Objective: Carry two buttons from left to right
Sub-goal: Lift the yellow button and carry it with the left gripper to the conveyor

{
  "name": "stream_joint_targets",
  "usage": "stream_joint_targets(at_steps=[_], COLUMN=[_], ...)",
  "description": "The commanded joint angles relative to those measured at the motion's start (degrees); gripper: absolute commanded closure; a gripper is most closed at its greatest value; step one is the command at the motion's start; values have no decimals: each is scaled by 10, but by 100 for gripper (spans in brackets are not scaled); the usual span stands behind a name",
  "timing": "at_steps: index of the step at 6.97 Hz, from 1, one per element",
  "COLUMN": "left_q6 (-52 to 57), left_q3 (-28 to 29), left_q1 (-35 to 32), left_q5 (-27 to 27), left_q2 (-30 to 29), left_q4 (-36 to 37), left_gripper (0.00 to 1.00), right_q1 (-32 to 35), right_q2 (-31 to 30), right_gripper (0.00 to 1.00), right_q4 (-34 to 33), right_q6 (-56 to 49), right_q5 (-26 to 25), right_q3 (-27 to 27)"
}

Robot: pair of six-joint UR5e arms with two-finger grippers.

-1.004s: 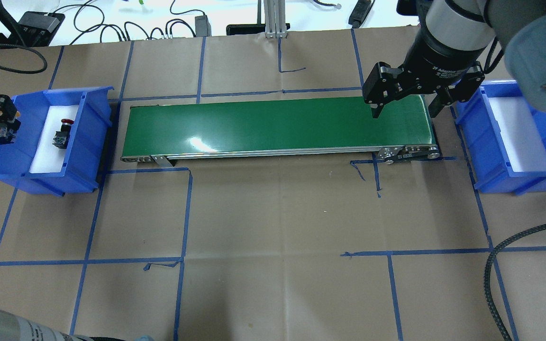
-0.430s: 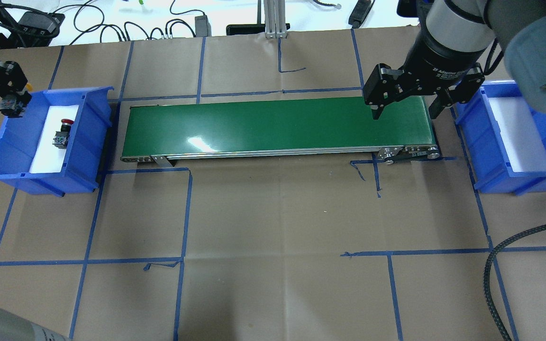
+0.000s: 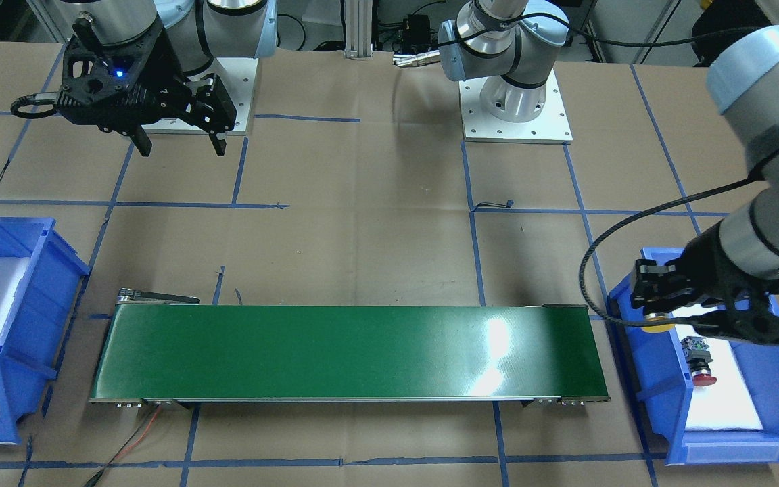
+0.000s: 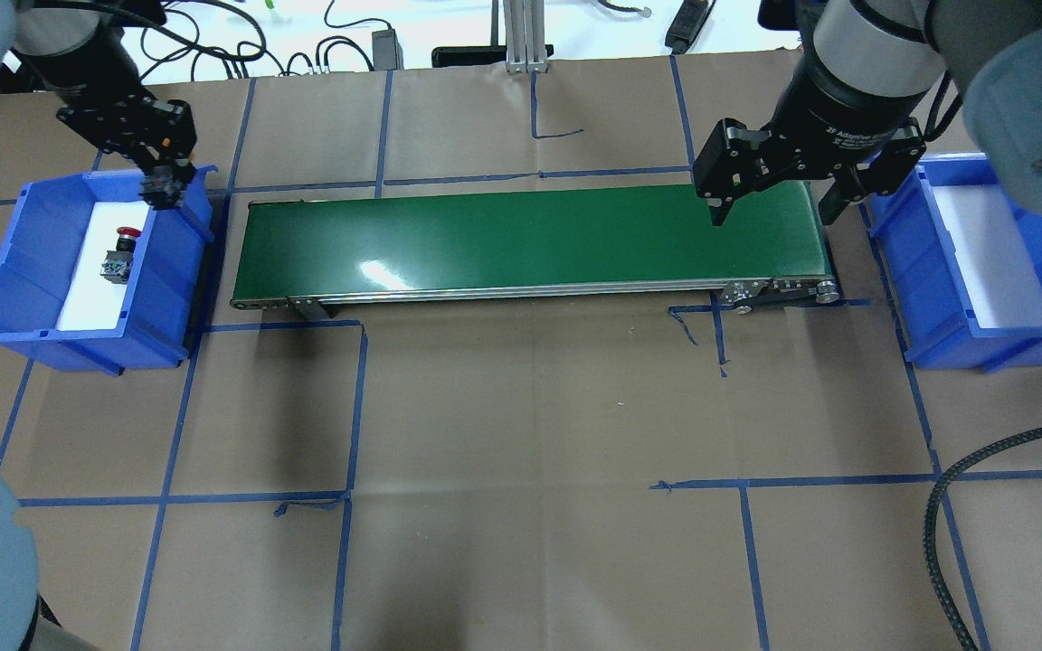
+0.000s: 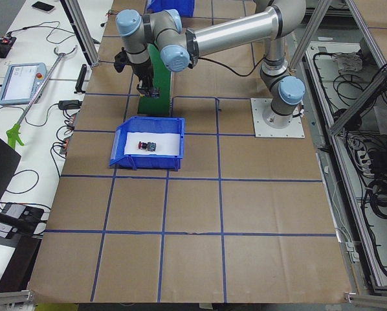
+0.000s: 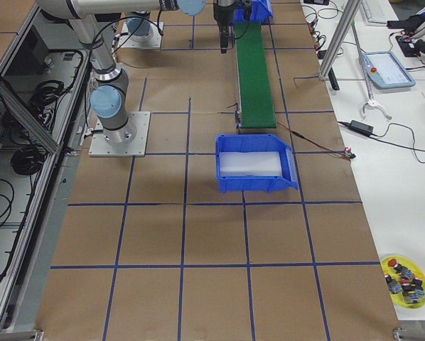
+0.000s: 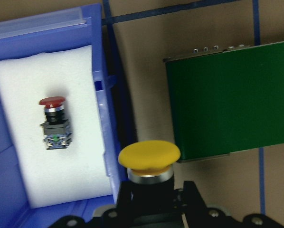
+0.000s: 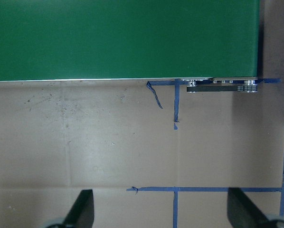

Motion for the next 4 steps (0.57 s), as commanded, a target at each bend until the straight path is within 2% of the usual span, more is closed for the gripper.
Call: stream_joint_targets(at_steps=[1, 2, 4], left_q6=[-95, -120, -147], left_q3=[-24, -52, -131], left_q1=[-85, -98, -99], left_q5=[-4, -5, 0], left_q2=[-25, -44, -50], left_q4=[26, 59, 187], left_gripper=[99, 99, 99], right_q1=[0, 0, 0], right_q2=[0, 0, 0], right_gripper=[0, 0, 0], right_q4=[-1, -1, -1], right_q6=[1, 0, -1], right_q5=[0, 0, 0], right_q3=[-2, -3, -2])
